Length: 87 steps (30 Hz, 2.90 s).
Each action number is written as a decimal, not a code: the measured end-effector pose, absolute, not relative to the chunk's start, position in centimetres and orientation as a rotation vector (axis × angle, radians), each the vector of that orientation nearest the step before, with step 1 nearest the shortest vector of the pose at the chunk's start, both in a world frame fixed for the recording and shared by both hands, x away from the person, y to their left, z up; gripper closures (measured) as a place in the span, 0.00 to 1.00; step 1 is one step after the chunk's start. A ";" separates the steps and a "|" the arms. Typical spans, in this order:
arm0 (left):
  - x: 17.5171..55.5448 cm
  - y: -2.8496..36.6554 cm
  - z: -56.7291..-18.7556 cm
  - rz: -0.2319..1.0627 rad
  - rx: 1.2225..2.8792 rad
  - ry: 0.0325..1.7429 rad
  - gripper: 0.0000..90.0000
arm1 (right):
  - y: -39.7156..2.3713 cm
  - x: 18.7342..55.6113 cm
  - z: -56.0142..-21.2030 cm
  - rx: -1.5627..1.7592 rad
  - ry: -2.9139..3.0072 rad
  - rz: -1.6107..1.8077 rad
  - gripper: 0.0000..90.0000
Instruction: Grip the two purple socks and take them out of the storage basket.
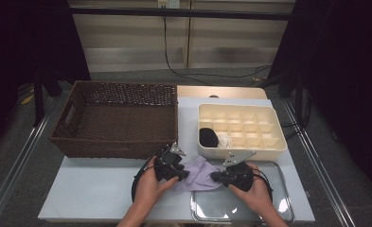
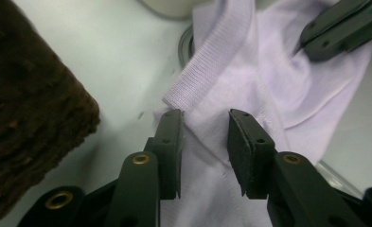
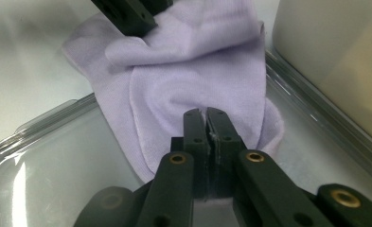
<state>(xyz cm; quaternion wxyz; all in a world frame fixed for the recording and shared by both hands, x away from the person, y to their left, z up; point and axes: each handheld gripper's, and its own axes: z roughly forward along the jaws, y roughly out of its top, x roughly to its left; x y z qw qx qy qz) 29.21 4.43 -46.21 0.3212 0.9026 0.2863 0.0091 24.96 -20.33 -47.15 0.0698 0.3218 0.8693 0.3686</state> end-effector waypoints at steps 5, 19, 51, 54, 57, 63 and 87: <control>28.8 3.9 -46.3 0.070 2.416 0.713 0.88 | -20.2 25.0 -47.2 0.972 2.615 1.106 0.97; 28.4 5.3 -44.6 0.098 2.376 0.723 0.97 | -20.2 25.1 -46.8 0.961 2.610 1.122 0.97; 28.2 8.6 -44.4 0.112 2.340 0.830 0.97 | -20.5 25.5 -45.6 0.939 2.547 1.152 0.78; 28.2 8.6 -44.5 0.112 2.338 0.833 0.97 | -19.5 25.6 -45.8 0.931 2.564 1.189 0.76; 28.2 8.6 -44.5 0.113 2.342 0.832 0.97 | -18.8 25.8 -46.6 0.924 2.595 1.117 0.81; 28.1 8.9 -44.3 0.115 2.331 0.836 0.97 | -18.7 25.9 -46.9 0.938 2.620 1.135 0.97; 26.0 8.7 -44.8 0.047 2.361 0.816 0.97 | -20.8 25.4 -45.7 0.906 2.604 1.089 0.96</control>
